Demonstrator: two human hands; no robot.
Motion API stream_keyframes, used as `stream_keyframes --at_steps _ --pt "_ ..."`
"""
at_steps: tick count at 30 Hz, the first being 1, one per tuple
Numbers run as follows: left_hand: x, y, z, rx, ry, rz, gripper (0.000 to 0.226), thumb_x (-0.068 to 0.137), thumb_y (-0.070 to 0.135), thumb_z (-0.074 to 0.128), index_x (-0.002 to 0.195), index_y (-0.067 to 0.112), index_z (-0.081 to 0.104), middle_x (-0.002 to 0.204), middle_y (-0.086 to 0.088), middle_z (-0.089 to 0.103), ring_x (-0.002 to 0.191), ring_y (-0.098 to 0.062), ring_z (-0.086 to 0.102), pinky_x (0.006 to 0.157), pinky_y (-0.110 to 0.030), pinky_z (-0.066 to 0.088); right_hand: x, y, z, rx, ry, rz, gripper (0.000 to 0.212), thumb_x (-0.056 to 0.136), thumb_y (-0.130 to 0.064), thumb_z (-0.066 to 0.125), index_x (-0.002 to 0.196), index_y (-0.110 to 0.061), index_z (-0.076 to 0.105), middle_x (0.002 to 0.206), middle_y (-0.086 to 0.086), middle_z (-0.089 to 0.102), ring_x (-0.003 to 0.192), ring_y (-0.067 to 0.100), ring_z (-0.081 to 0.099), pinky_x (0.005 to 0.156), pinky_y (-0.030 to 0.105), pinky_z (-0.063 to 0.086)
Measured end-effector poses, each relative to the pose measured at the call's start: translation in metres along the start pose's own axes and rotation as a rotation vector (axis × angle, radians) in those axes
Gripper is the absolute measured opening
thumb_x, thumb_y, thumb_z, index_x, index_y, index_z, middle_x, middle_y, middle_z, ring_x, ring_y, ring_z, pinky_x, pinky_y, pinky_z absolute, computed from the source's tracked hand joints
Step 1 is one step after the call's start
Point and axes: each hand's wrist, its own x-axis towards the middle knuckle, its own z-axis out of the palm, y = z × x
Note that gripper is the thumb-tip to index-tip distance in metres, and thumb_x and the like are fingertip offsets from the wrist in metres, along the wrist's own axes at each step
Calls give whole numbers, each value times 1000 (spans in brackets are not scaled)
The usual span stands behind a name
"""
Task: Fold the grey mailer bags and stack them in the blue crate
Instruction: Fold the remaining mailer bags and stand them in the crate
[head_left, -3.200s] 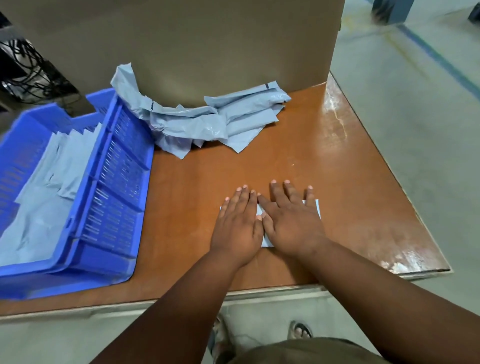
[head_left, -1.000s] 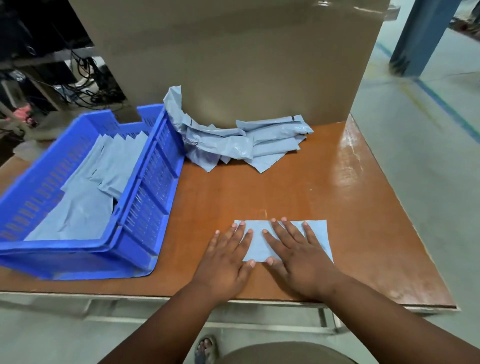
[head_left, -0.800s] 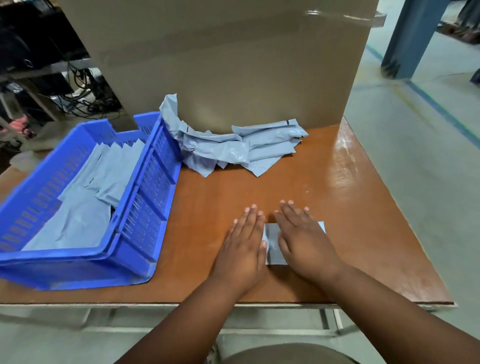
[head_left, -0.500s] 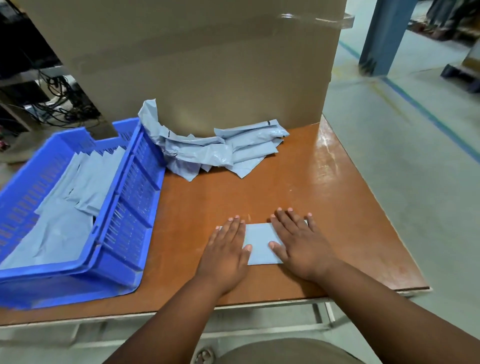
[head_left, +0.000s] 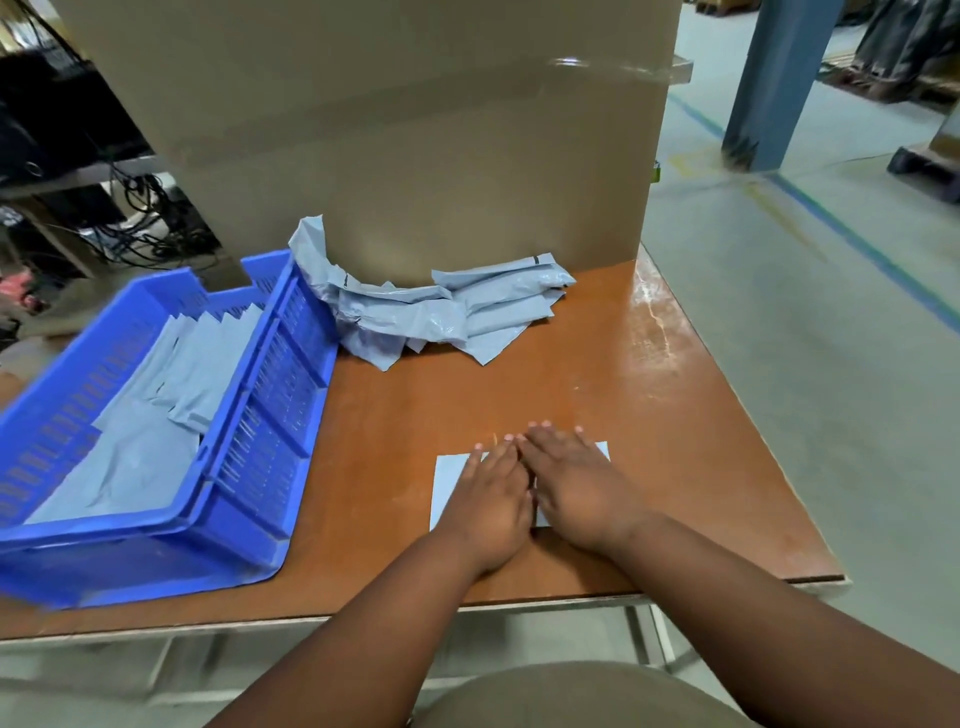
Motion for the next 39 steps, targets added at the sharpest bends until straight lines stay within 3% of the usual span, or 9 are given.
stream_keyframes --at_steps 6,9,14,18,22,27,31,34,39 --pt "-23 -53 -13 31 -41 -273 91 98 79 4 170 24 14 178 2 6 164 -17 0 132 -53 4 -36 43 1 35 76 171 63 111 -55 27 166 -26 28 175 0 21 163 23 14 132 45 8" --pt "-7 -53 -36 -26 -9 -182 81 94 78 39 161 32 31 171 4 31 159 -20 25 129 -52 21 -44 53 -8 104 158 188 51 109 -50 39 154 -26 47 167 1 37 157 27 30 130 46 19" --pt "51 -5 -71 39 -216 -58 58 70 53 86 109 30 50 109 7 62 103 -23 60 75 -36 47 -49 24 -23 204 286 92 40 103 -39 53 140 -26 61 140 -3 62 122 24 58 102 38 48" --pt "66 1 -84 -7 -308 -117 46 63 53 91 91 26 65 91 8 65 86 -16 64 72 -39 59 -58 23 -31 269 348 73 31 101 -37 49 126 -29 66 119 -8 66 101 22 61 82 36 47" --pt "64 -9 -109 -146 -222 -241 35 73 43 92 87 16 73 84 2 68 81 -18 65 61 -32 46 -66 25 -37 351 378 95 34 102 -41 50 127 -30 70 120 -11 68 105 20 63 88 41 52" --pt "46 -29 -187 -175 -195 -309 17 84 33 85 80 36 69 80 21 64 77 -2 62 57 -13 42 -42 5 -63 405 395 -7 27 102 -39 51 122 -36 69 119 -17 66 106 17 65 88 39 52" --pt "19 -65 -256 -152 -18 -481 26 78 27 88 78 18 64 79 2 66 75 -21 62 63 -32 47 5 -41 -104 399 387 -134 28 103 -44 48 122 -39 67 120 -16 62 105 16 63 85 38 51" --pt "-13 -104 -300 -119 50 -609 29 75 27 91 92 12 73 91 -5 74 86 -25 70 71 -35 53 48 -90 -133 373 391 -269 32 103 -46 48 127 -37 67 126 -15 56 110 15 61 84 36 50" --pt "-73 -168 -342 -105 102 -786 41 72 33 95 93 6 73 83 -7 71 70 -22 62 62 -30 47 114 -184 -166 335 366 -419 44 97 -55 43 130 -37 66 144 -7 48 125 21 58 98 46 54"
